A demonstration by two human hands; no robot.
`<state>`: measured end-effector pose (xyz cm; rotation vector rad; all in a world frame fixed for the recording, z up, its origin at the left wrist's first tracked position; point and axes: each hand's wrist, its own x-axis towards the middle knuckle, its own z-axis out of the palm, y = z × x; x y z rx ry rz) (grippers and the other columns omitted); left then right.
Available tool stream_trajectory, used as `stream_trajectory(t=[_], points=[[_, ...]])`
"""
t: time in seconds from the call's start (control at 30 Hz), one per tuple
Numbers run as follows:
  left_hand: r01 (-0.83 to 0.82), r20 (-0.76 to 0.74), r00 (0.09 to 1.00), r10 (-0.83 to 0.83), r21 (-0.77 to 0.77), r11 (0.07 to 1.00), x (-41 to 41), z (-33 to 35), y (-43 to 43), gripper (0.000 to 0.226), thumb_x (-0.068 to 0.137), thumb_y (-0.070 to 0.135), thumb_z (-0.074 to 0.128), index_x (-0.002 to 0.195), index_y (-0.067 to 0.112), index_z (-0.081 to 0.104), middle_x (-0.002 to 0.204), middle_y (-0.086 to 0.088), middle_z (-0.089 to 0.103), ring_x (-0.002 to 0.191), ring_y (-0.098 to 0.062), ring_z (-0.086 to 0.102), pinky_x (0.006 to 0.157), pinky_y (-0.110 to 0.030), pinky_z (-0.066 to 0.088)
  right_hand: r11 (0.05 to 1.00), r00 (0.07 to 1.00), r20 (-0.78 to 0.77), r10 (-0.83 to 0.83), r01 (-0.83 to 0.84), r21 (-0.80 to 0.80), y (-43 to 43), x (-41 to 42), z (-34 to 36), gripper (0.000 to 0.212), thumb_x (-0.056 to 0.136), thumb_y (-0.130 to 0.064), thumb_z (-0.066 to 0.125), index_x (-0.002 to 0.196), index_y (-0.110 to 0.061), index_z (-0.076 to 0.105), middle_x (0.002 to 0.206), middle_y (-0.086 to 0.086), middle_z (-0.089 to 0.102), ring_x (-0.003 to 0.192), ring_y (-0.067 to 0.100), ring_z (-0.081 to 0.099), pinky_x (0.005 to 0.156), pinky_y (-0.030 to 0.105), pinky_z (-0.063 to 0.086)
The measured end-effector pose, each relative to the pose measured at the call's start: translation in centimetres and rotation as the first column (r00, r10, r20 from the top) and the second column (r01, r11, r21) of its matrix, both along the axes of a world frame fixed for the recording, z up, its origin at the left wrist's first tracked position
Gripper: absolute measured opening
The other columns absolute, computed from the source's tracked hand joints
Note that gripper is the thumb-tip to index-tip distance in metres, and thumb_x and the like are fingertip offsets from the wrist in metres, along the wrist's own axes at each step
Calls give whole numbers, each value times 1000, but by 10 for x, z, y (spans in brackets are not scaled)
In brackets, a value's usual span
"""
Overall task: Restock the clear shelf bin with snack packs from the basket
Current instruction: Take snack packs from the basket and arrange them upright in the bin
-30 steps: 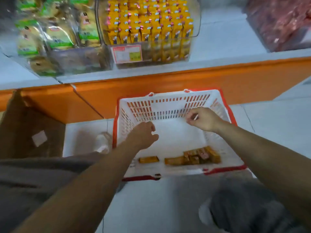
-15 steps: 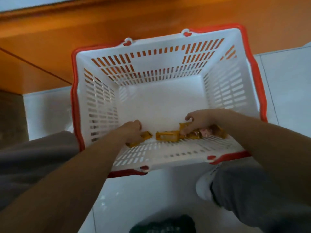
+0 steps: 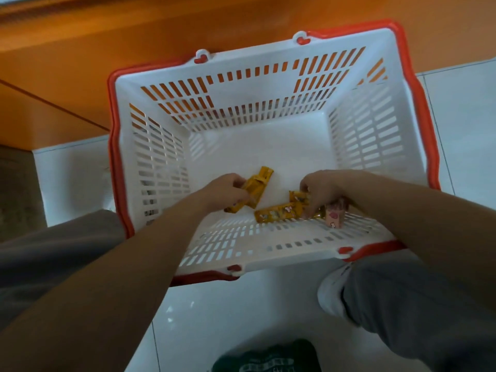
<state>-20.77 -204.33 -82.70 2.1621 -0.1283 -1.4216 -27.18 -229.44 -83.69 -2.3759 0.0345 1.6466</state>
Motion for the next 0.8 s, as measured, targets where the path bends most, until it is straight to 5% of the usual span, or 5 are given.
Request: stream_trajectory(t=[0.2, 0.3, 0.4, 0.67, 0.8], points=[[-55, 180, 982, 47, 39, 998, -18, -14, -29, 36, 92, 32, 68, 123, 18, 53, 110, -4, 57, 93, -22, 55, 71, -33, 40, 995, 996, 59, -74, 70, 68, 2, 1, -5, 71, 67, -52, 84, 126, -22, 57, 110, -3, 58, 95, 18, 55, 79, 31, 44], [-18, 330, 944, -27, 130, 991, -10, -17, -32, 51, 90, 35, 70, 132, 16, 50, 124, -6, 47, 101, -25, 52, 78, -36, 41, 989, 982, 140, -128, 117, 86, 4, 5, -6, 66, 70, -51, 83, 122, -18, 60, 108, -1, 59, 95, 20, 56, 83, 33, 47], [70, 424, 892, -158, 217, 974, -3, -23, -33, 51, 89, 37, 72, 130, 15, 51, 131, -10, 44, 116, -30, 50, 85, -38, 45, 989, 991, 48, -123, 119, 84, 6, 6, -6, 61, 66, -50, 85, 113, -14, 67, 105, 4, 70, 93, 22, 65, 78, 32, 53], [118, 425, 891, -161, 125, 985, 9, -38, -49, 77, 86, 44, 78, 143, 12, 40, 140, -12, 44, 120, -34, 56, 87, -40, 47, 940, 936, 117, -331, 315, 133, 2, 15, 0, 44, 73, -44, 82, 103, -20, 60, 93, -2, 63, 84, 16, 60, 73, 30, 45], [157, 402, 891, -213, 168, 973, 18, -35, -54, 47, 89, 43, 74, 117, 12, 52, 120, -12, 55, 98, -30, 62, 71, -38, 51, 908, 880, 224, -419, 405, 107, 0, 18, 9, 46, 77, -39, 80, 110, -23, 53, 101, -2, 56, 90, 19, 54, 73, 28, 38]])
